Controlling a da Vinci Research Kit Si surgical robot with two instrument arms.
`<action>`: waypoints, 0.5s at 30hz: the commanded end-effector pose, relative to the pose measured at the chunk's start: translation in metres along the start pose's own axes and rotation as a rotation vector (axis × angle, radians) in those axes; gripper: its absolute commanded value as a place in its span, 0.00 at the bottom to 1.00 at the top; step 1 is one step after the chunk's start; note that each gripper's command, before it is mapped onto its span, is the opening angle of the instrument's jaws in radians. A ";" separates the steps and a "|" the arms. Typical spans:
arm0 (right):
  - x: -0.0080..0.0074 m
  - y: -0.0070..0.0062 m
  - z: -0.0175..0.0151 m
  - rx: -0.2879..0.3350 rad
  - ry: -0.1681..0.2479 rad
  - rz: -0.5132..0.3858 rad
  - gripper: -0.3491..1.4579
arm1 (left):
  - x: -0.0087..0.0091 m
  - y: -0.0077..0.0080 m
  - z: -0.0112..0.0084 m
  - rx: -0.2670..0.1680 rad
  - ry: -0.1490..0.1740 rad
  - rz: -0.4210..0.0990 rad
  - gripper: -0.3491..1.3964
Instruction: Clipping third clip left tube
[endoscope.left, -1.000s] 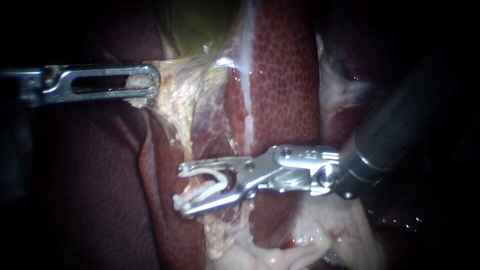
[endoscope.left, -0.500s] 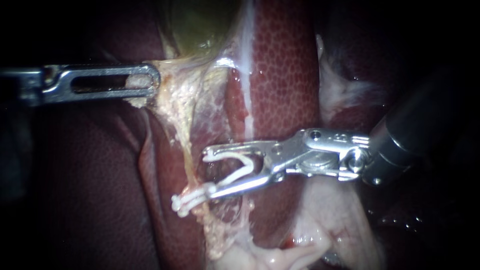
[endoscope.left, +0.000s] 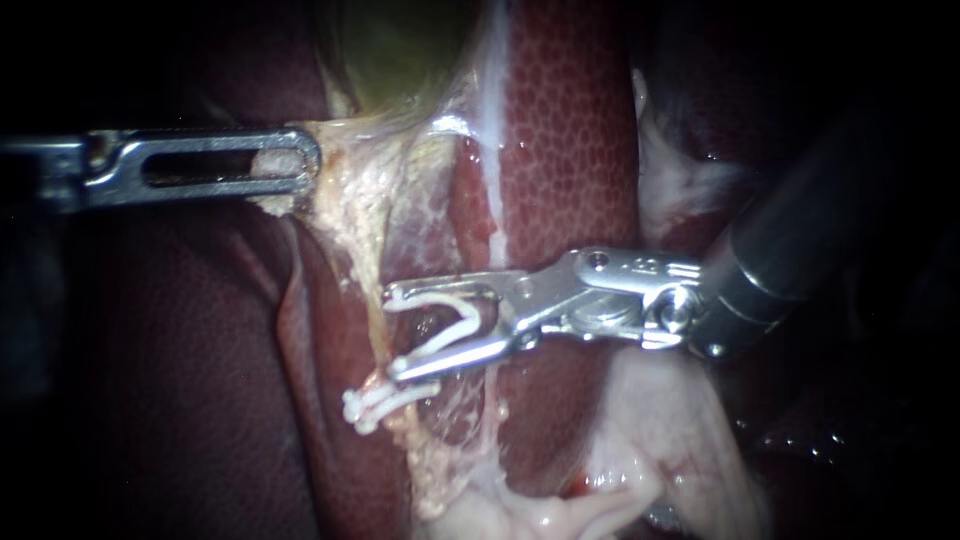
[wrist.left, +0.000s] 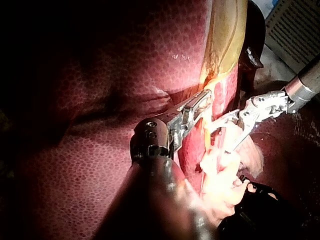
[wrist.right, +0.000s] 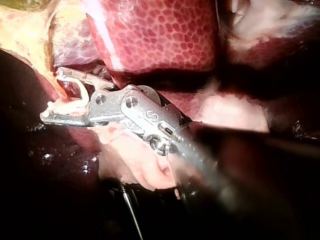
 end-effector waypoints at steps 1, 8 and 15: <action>-0.0001 0.0000 0.0002 -0.001 -0.001 -0.001 0.52 | 0.0000 0.0000 0.0000 0.000 0.000 0.000 0.13; -0.0002 0.0004 0.0014 -0.002 -0.001 -0.003 0.52 | 0.0000 -0.0001 0.0000 -0.001 0.000 0.000 0.13; -0.0004 0.0004 0.0031 0.025 -0.004 -0.008 0.52 | 0.0000 -0.0001 0.0000 -0.001 0.000 0.000 0.13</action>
